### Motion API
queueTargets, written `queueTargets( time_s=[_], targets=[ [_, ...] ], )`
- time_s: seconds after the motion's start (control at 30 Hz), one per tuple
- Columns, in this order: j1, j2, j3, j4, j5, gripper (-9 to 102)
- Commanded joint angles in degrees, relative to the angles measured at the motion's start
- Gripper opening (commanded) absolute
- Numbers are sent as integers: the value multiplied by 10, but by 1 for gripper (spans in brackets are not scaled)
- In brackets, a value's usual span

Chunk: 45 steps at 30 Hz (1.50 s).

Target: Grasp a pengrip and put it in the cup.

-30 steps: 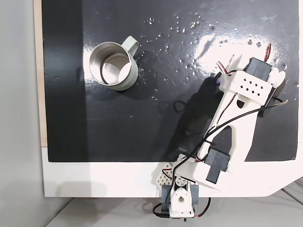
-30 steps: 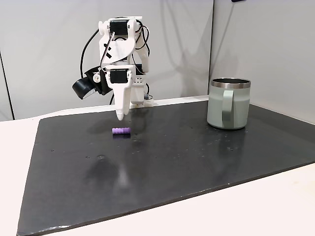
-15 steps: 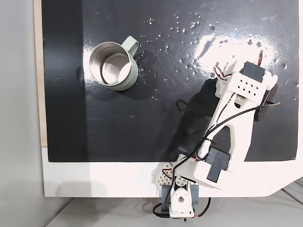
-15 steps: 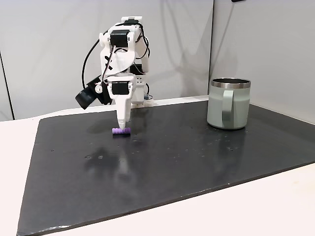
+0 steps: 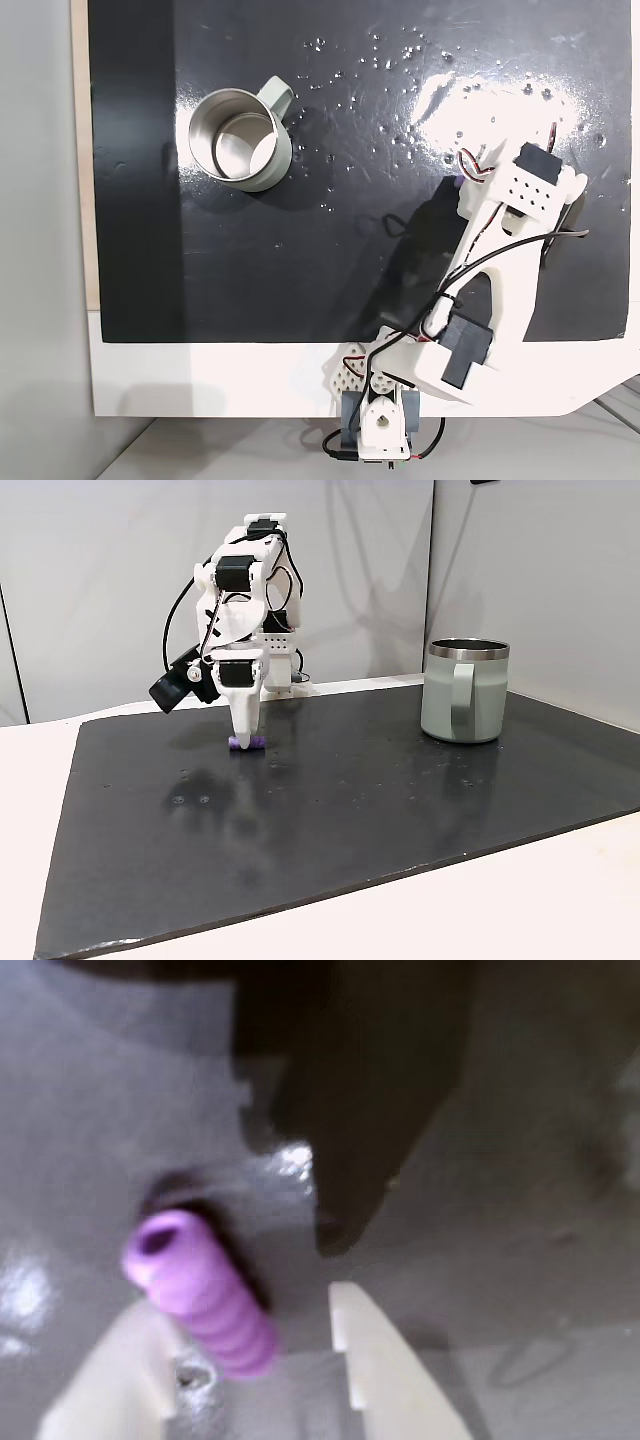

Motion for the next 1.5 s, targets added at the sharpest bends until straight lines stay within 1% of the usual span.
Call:
queueTargets(
  time_s=[0.0,0.1,0.43,0.53,0.9,1.1,1.47],
  targets=[
    [6,18,4,-13,-4,6],
    [8,18,13,-18,-4,0],
    [5,28,19,-24,1,0],
    [-4,49,-6,-1,8,0],
    [-76,160,-154,123,37,0],
    [-146,182,-275,185,45,0],
    [-323,129,-445,213,38,0]
  ],
)
